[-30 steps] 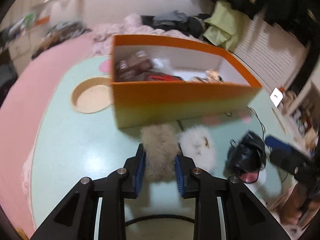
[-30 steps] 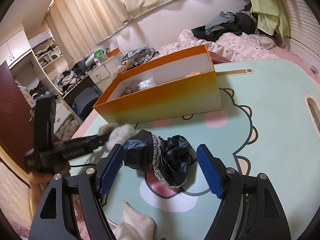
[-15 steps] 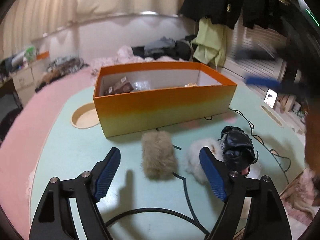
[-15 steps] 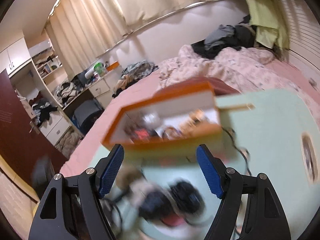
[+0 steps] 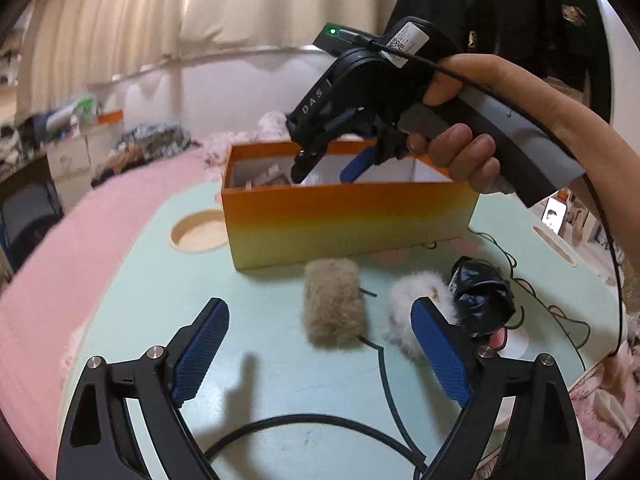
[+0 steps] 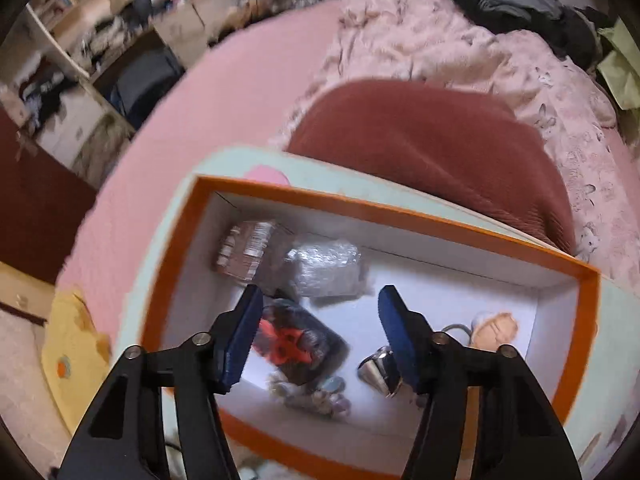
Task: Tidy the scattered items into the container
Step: 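Grasp the clear plastic bag in the box with the right tool, set it down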
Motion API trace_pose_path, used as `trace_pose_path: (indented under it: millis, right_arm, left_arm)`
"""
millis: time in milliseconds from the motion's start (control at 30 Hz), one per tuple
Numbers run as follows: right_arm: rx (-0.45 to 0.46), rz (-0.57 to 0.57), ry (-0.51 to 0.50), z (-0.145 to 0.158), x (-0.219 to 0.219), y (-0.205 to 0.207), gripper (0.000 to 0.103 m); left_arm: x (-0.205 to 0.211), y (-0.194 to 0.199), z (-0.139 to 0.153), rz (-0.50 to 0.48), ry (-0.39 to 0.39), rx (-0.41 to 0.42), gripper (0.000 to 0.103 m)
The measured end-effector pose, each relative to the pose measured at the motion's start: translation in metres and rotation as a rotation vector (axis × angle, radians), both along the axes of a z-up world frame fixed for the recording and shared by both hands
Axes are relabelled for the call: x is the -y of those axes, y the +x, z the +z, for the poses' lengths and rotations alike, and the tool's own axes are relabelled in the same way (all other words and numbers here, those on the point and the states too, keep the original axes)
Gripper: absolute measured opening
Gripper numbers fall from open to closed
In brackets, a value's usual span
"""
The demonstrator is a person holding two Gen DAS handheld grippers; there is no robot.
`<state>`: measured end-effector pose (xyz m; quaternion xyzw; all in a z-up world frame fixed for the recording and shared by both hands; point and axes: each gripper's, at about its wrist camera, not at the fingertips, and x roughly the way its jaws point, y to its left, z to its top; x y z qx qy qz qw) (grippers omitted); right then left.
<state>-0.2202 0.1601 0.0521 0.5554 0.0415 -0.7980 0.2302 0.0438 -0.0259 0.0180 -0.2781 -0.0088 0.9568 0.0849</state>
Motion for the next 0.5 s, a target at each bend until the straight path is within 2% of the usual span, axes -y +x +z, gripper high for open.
trace_pose_path:
  millis: [100, 133, 200, 300, 500]
  right_arm:
    - [0.011, -0.004, -0.038, -0.003, -0.001, -0.006, 0.054]
    - [0.017, -0.002, -0.024, -0.005, 0.0, -0.008, 0.05]
    - [0.059, 0.021, 0.004, -0.013, 0.001, -0.013, 0.032]
    - [0.03, 0.021, -0.023, -0.007, -0.003, -0.011, 0.032]
    - [-0.106, 0.006, -0.135, 0.047, -0.038, 0.031, 0.032]
  left_arm:
    - [-0.003, 0.0, -0.004, -0.006, 0.014, 0.009, 0.092]
    - [-0.003, 0.0, -0.003, -0.005, 0.015, 0.005, 0.092]
    - [-0.003, -0.001, -0.003, -0.007, 0.018, -0.002, 0.092]
    - [-0.003, 0.002, -0.006, -0.006, 0.02, 0.0, 0.092]
    - [-0.003, 0.004, -0.009, -0.002, 0.026, 0.002, 0.092]
